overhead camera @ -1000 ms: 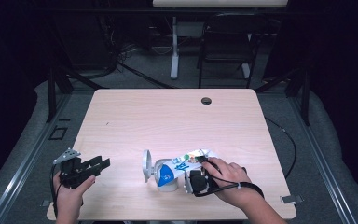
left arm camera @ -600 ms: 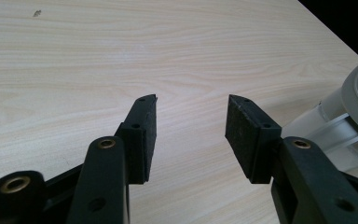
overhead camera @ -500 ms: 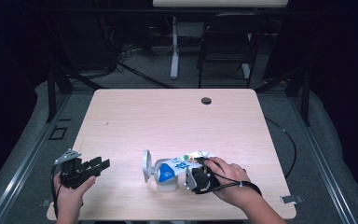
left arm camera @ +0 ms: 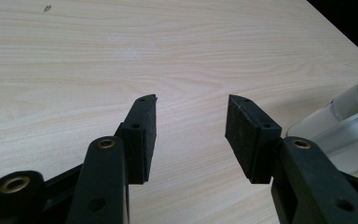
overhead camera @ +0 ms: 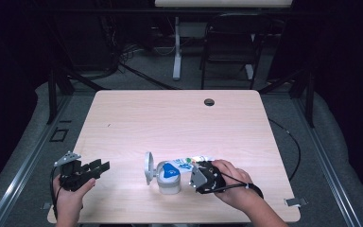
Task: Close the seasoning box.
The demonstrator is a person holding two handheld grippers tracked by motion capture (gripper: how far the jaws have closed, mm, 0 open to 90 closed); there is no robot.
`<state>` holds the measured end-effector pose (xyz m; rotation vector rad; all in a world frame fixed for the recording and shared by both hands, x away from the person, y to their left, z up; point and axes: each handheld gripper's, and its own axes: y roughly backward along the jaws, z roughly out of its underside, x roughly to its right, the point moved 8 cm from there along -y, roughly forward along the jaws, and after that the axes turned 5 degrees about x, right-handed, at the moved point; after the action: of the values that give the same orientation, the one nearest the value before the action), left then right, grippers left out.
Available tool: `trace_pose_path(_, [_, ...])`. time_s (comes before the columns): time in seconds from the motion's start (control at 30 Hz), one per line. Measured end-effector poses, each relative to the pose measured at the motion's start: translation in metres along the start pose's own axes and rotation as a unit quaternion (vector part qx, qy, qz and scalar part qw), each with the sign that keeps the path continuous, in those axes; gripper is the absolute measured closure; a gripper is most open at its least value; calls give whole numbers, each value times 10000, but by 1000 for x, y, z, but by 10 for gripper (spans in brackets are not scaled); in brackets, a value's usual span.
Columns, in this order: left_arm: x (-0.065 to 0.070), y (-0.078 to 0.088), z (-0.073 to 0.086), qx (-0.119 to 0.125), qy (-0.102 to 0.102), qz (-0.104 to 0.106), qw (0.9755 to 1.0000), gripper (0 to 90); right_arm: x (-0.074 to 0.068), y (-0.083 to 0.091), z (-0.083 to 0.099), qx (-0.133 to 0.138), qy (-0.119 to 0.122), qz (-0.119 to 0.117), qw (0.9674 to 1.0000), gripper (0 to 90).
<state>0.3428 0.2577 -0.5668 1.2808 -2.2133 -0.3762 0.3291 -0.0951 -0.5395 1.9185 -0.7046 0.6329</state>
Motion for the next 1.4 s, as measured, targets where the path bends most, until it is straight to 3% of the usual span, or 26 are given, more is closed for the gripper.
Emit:
trace_pose_path(0.5, [1,-1,2,-54,-34,4,10000,535,-4,3,5,228,-505,-115,9984,871])
trace_pose_path(0.67, [2,-1,1,3,-34,2,10000,535,-3,6,10,385,-955,-115,9946,871])
trace_pose_path(0.87, [4,-1,1,-36,-55,20,10000,534,0,8,14,705,-1616,-165,9842,872])
trace_pose_path(1.07, [3,-1,-1,38,-32,9,10000,534,2,7,13,951,-2079,-233,9732,873])
trace_pose_path(1.4, [2,-1,0,16,-29,-5,10000,534,-3,4,10,1216,-2397,-308,9627,877])
